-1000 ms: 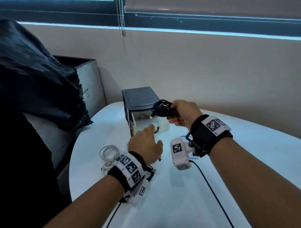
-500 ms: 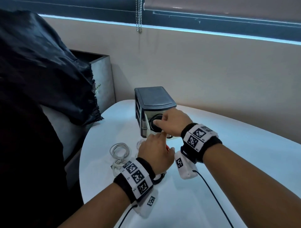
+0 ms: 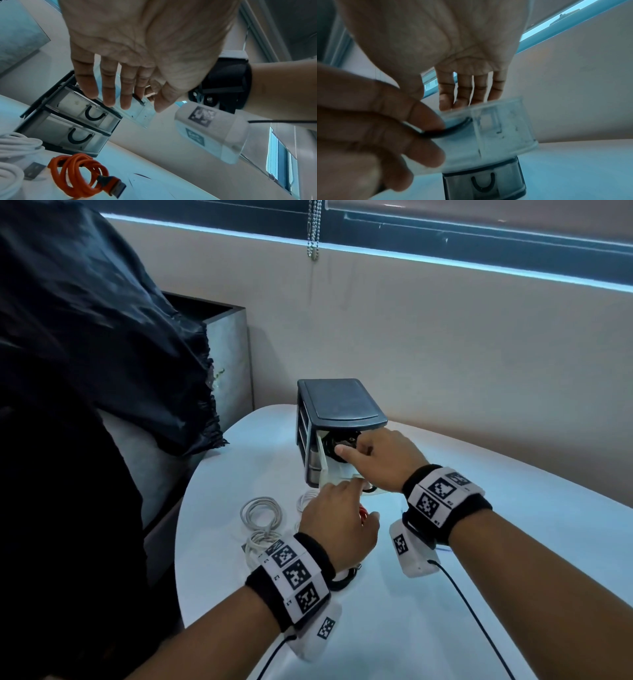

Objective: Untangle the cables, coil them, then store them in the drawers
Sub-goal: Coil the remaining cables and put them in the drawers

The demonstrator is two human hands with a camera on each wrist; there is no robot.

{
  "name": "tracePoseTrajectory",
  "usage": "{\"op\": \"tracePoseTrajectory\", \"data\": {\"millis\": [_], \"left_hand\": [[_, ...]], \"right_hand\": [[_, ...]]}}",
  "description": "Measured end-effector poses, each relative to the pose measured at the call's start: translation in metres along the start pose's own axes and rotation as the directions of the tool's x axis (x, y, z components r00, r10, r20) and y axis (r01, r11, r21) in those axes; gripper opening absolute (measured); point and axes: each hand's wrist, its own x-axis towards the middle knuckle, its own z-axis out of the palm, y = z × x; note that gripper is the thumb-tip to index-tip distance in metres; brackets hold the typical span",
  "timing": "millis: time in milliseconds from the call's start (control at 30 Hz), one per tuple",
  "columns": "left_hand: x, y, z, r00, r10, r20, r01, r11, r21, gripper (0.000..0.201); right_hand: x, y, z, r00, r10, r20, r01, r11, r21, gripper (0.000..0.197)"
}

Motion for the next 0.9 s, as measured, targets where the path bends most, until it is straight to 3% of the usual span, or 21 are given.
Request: {"op": "tracePoseTrajectory", "data": {"millis": [133,300,400,467,533,667,733,800,867,900], "left_hand": [[0.000,0.002,0.000,1.000,-0.007,-0.007,0.007,1.000,-0.011,0.036],[0.001,0.002,-0.007,1.000,0.003,-0.019,-0.003,1.000,-0.031,0.039],[0.003,0.000,-0.009,1.000,0.010,-0.009,-0.010,0.999,-0.046,0.037],[0.002,0.000,-0.008,1.000,0.011,-0.002,-0.011,0.999,-0.051,0.036],[0.002,0.001,-0.008,1.000,0.005,0.005,-0.005,0.999,-0.052,0.036],[0.001,0.003,-0.006,1.000,0.001,0.004,-0.001,0.999,-0.049,0.034],[-0.001,0.003,-0.006,1.000,0.005,0.002,-0.005,0.999,-0.047,0.033],[-0.001,0.001,-0.007,1.000,0.003,0.006,-0.002,0.997,-0.071,0.035],[0.002,-0.004,-0.010,0.999,-0.038,0.030,0.041,0.990,-0.135,0.036],[0.004,-0.006,-0.011,0.997,-0.056,0.051,0.065,0.981,-0.185,0.036]], "right_hand": [[0.007,-0.004,0.006,0.996,-0.006,0.090,0.012,0.998,-0.063,0.053],[0.009,-0.009,0.005,0.949,0.000,0.315,-0.027,0.996,0.081,0.060],[0.001,-0.002,0.008,0.990,-0.027,0.138,0.005,0.987,0.158,0.044],[-0.005,0.000,0.007,0.998,-0.055,-0.026,0.058,0.994,0.096,0.040],[-0.009,0.001,0.006,0.997,-0.066,-0.048,0.068,0.997,0.028,0.043],[-0.005,0.002,0.005,0.963,0.005,0.270,-0.003,1.000,-0.011,0.065],[-0.001,-0.003,0.004,0.937,0.027,0.349,-0.032,0.999,0.011,0.069],[0.001,-0.007,0.000,0.964,-0.036,0.263,0.023,0.998,0.051,0.061],[-0.001,-0.006,-0.005,0.997,-0.077,-0.022,0.079,0.990,0.120,0.048],[-0.006,-0.004,-0.005,0.978,-0.049,-0.205,0.086,0.981,0.173,0.043]]}}
